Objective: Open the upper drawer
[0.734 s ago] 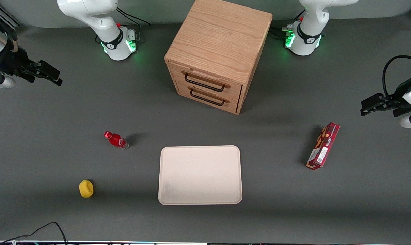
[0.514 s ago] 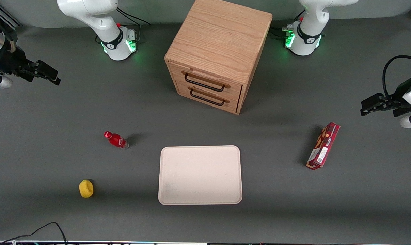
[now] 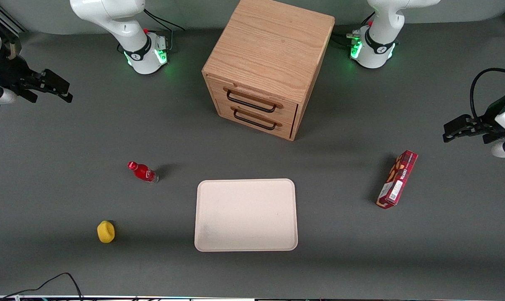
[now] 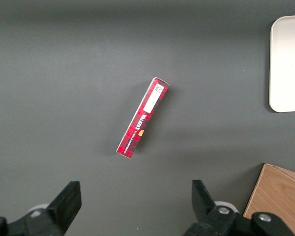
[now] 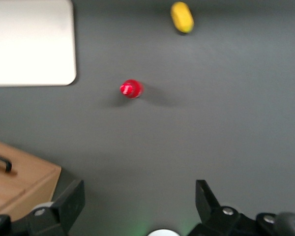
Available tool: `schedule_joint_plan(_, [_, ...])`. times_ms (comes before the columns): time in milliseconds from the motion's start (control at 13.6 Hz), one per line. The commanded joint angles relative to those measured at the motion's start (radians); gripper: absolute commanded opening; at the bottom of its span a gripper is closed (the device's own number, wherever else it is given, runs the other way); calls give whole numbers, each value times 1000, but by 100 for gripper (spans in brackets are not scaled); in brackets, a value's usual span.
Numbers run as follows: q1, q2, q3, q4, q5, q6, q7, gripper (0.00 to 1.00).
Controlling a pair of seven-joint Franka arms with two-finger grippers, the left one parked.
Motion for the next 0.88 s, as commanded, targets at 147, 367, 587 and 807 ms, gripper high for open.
schedule_joint_plan(147, [9, 52, 88, 46, 205, -38, -120, 100])
schedule_joint_plan(367, [7, 103, 166, 46, 366, -30, -278, 100])
schedule_joint_plan(587, [7, 193, 234, 55, 471, -30, -488, 100])
schedule_joint_plan(807, [9, 327, 348, 92, 538, -12, -486, 100])
